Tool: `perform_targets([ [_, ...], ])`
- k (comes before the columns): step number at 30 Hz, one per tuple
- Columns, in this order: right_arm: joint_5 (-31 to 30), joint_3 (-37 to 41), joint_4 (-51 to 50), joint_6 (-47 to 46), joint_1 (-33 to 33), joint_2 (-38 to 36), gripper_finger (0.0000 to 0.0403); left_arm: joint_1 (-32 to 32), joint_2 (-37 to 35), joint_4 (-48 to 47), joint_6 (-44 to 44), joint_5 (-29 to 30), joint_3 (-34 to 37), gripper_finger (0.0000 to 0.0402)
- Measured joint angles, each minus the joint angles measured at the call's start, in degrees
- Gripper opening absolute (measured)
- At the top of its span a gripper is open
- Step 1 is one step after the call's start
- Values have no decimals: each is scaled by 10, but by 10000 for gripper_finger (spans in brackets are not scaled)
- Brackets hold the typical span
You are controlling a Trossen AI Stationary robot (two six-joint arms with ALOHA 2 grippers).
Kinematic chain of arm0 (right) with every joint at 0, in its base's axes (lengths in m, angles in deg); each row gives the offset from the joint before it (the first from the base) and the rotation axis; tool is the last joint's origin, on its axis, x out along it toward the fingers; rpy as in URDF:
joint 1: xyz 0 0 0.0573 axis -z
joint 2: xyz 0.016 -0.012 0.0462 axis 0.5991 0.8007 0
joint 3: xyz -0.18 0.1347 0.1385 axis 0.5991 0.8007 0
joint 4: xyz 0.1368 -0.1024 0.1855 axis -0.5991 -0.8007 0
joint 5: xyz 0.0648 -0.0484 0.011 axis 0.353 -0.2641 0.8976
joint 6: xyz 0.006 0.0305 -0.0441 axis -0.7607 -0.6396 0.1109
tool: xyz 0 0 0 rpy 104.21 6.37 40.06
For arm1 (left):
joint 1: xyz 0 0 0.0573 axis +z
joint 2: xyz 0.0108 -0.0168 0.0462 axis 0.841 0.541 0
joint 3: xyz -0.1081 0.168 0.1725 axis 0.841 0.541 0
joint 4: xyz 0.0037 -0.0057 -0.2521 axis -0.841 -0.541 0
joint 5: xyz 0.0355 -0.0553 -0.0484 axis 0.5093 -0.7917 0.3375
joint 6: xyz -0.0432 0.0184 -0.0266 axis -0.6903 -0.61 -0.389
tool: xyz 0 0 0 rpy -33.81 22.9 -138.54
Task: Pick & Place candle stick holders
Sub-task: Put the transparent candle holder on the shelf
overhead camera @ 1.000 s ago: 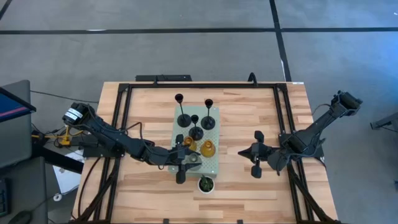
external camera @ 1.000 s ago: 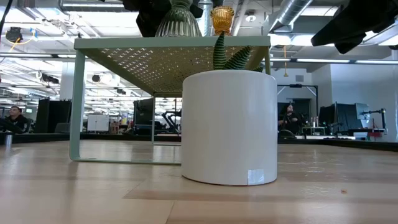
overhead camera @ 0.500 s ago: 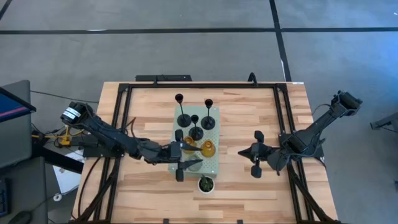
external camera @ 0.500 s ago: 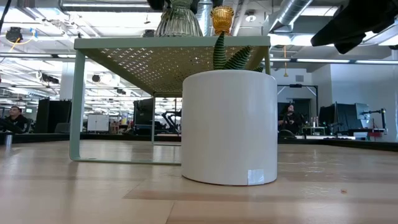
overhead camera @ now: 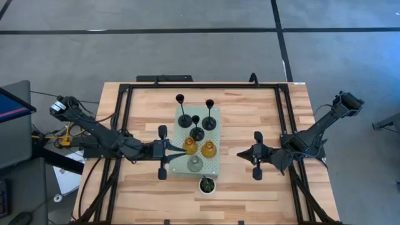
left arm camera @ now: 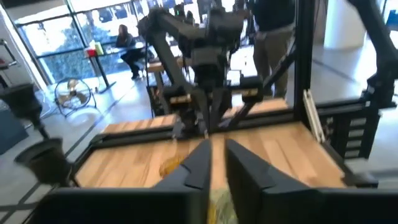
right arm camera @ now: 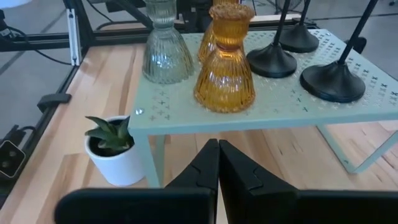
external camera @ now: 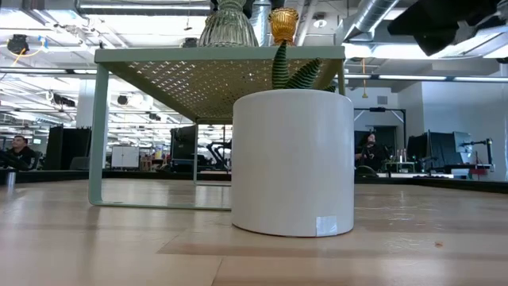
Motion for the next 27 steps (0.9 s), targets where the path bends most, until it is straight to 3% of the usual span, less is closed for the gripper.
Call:
perform_targets([
  [4,0,0,5,2,0,0,0,0,-9,-32,-2,0,0,7],
  [7,0,0,5,2,0,0,0,0,-8,-39,-2,8,0,7],
  [13,0,0,5,2,0,0,0,0,-8,-115,-55,86,0,4],
  [23,-14,-9,154,33,2,1,0,0,-9,-155,-117,99,27,4],
  [27,14,-58,130,49,22,24,0,-3,-10,-161,-122,113,32,4],
])
